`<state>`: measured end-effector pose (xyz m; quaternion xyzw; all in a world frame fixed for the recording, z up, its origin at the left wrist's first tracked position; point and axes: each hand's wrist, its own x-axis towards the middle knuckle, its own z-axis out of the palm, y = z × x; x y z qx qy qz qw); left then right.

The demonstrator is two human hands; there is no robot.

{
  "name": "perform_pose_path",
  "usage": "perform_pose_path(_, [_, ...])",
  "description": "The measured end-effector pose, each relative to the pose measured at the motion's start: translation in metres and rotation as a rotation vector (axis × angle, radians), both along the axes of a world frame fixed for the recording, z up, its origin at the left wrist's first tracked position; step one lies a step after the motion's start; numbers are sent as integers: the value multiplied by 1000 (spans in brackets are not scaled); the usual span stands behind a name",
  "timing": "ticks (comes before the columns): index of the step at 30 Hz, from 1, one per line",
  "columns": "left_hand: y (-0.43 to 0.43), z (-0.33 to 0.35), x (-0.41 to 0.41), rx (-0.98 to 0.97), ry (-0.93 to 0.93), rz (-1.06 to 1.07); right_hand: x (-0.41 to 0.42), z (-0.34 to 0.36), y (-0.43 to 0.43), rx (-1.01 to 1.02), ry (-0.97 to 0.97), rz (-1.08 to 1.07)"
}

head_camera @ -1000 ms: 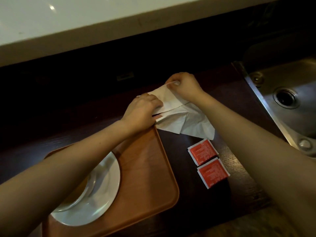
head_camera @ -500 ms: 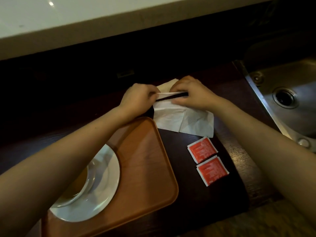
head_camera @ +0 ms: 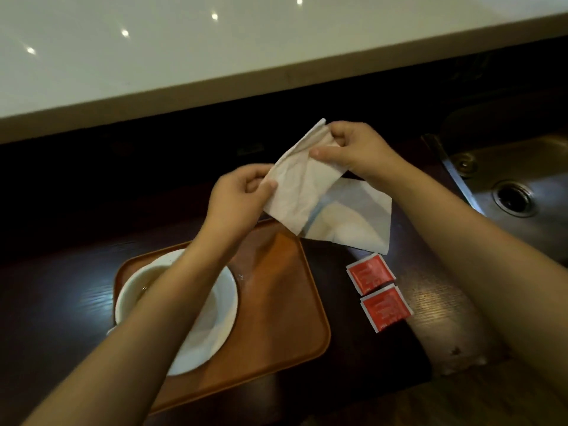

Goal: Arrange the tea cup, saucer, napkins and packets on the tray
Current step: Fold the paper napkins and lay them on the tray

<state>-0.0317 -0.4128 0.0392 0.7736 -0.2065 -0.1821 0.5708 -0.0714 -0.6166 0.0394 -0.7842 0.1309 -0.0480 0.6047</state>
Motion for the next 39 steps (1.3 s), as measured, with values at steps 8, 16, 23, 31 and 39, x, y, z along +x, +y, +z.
perform_pose_path(8, [45, -31, -69, 194, -5, 151, 0, -12, 52, -367, 170, 269])
perform_pose_path(16, [67, -63, -121, 298, 148, 183, 8, -39, 92, -637, 257, 557])
perform_pose_path(23, [73, -67, -129, 448, 117, 167, 0, -54, 111, -972, 185, 561])
perform_pose_path(31, [84, -59, -134, 597, -44, 111, -9, -69, 113, -1149, -8, 501])
perform_pose_path(39, [55, -53, -117, 526, -138, 93, -21, -69, 73, -925, -27, 401])
